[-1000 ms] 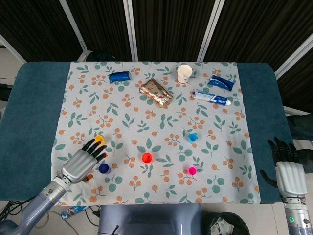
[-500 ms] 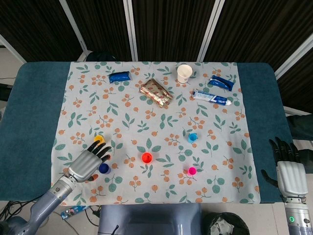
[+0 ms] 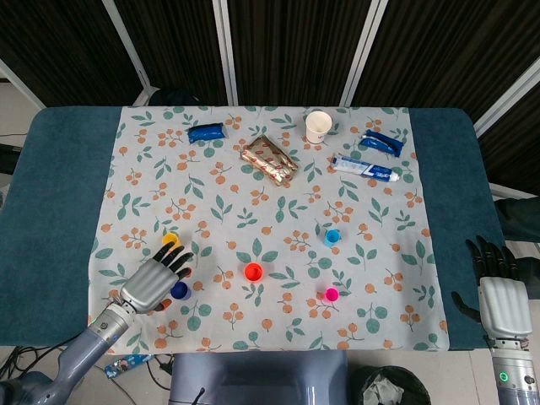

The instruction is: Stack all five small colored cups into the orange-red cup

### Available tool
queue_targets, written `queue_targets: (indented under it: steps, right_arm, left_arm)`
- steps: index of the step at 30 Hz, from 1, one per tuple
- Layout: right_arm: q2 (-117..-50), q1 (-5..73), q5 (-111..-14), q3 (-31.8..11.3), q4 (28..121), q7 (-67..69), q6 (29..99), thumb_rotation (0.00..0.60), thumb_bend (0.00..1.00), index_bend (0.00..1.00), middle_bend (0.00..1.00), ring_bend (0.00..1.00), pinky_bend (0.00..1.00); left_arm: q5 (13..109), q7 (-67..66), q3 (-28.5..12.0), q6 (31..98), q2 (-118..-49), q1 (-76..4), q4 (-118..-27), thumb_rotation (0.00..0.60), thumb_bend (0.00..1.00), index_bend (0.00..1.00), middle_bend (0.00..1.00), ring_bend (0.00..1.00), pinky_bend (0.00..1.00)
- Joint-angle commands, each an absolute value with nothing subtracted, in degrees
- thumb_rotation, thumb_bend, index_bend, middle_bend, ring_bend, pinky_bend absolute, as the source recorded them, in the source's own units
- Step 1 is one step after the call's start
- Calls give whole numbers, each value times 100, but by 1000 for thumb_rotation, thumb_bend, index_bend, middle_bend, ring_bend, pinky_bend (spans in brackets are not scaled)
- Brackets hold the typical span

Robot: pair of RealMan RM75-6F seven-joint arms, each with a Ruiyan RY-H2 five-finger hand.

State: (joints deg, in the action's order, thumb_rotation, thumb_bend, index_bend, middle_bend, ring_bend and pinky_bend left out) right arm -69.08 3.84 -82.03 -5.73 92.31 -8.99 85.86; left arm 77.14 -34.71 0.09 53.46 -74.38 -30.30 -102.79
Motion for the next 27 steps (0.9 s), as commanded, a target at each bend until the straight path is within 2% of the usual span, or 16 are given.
queue_targets:
  steps: [1, 27]
  right_arm:
    - [-6909, 382, -8206, -578, 9232, -899, 8598, 600, 310, 26, 57, 66, 45]
    - [-6923, 360, -8209, -597, 9252, -918, 8666, 600, 311, 26, 57, 67, 45]
  left_arm:
    - [7701, -3477, 18, 5351, -7460, -3054, -10262, 600, 216, 351, 102, 0, 17]
    - [7544, -3618, 170, 5442, -7590, -3182, -10179, 600, 329, 470, 159, 0, 17]
